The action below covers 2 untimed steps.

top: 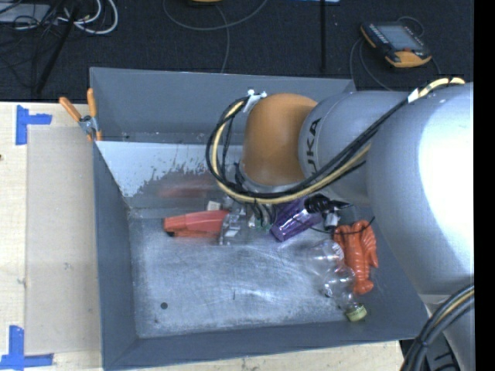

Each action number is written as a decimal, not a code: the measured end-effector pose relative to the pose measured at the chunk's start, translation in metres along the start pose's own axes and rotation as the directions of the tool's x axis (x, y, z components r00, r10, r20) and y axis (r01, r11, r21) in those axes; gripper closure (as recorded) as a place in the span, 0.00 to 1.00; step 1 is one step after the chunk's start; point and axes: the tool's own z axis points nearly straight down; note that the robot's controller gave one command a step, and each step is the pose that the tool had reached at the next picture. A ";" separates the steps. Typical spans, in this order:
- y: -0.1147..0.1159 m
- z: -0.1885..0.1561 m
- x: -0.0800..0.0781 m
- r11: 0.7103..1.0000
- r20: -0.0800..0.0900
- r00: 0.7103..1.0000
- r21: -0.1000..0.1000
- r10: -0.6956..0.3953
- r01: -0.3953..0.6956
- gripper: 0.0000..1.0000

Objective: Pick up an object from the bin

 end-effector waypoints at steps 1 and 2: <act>0.000 0.000 0.000 1.000 0.000 1.000 0.000 0.000 0.000 1.00; 0.000 0.000 0.000 1.000 0.000 1.000 0.000 0.000 0.000 1.00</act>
Offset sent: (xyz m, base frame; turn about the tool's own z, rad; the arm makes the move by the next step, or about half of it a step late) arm -0.0190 0.0035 0.0944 -0.0385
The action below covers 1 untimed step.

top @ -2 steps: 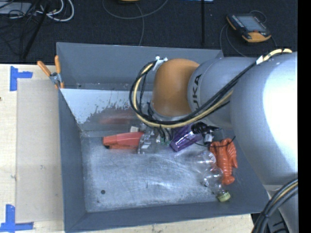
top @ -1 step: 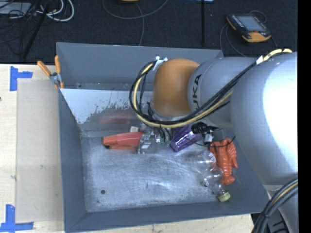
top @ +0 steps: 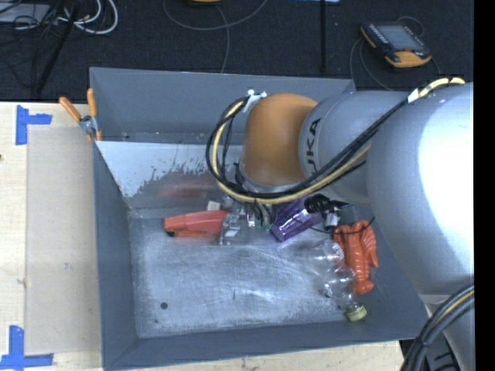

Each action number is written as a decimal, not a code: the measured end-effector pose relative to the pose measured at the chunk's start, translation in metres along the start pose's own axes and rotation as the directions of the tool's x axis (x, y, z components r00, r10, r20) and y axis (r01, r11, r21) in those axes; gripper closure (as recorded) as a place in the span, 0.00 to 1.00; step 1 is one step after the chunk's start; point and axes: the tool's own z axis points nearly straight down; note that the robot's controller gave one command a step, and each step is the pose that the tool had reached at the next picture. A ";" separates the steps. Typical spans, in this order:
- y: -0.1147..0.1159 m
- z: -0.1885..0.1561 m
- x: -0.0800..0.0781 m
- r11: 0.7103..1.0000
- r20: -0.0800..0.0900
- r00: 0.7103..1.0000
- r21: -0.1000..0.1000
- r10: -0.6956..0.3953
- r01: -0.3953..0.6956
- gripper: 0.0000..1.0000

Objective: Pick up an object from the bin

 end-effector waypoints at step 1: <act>0.000 0.000 0.000 1.000 0.000 1.000 0.000 0.000 0.000 1.00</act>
Offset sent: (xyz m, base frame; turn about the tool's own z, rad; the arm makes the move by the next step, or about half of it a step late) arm -0.0082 0.0166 0.0624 -0.1953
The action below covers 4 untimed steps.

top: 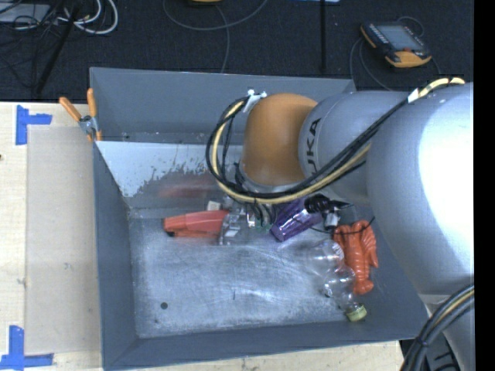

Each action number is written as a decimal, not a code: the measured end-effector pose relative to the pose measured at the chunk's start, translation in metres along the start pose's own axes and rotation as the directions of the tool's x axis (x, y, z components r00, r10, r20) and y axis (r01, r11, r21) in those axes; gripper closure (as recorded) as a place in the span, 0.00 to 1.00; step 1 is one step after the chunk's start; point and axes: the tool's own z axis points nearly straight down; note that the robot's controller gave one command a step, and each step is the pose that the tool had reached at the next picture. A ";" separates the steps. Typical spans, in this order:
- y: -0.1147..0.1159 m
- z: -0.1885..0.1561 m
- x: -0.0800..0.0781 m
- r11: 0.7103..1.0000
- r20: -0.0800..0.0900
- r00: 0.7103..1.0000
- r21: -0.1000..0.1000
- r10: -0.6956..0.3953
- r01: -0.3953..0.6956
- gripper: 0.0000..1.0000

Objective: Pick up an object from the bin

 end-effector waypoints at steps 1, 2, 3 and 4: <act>0.000 0.000 0.000 1.000 0.000 1.000 0.000 0.000 0.000 1.00; 0.000 0.000 0.000 1.000 0.000 1.000 0.000 0.000 0.000 1.00; 0.000 0.000 0.000 1.000 0.000 1.000 0.000 0.000 0.000 1.00; 0.001 0.005 0.006 1.000 -0.020 1.000 0.001 -0.002 0.002 0.00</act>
Offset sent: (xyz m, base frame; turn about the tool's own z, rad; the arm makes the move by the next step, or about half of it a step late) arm 0.0023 0.0162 0.1166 -0.0963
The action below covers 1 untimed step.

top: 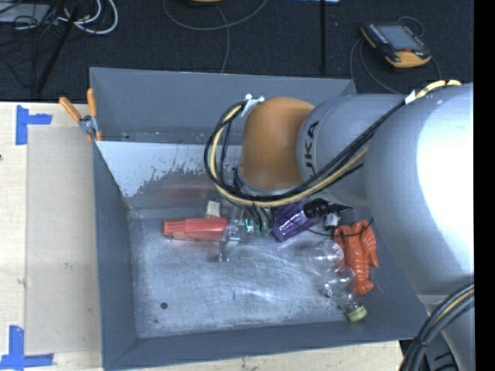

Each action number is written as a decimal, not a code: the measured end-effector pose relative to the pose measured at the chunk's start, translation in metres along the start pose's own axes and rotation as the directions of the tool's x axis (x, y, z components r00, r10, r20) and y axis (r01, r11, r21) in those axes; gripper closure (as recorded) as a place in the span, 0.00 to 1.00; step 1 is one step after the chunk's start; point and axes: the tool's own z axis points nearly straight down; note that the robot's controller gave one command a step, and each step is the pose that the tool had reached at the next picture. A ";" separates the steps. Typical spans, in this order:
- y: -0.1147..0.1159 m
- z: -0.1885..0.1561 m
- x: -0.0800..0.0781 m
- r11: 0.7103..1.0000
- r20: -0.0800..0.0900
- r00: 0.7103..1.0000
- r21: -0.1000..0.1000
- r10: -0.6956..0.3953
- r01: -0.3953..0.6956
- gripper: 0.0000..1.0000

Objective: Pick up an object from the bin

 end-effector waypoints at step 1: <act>0.000 0.000 0.000 1.000 0.001 1.000 0.000 0.000 0.000 0.00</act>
Offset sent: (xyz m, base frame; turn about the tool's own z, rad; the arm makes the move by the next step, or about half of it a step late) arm 0.0087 0.0095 -0.0162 0.0178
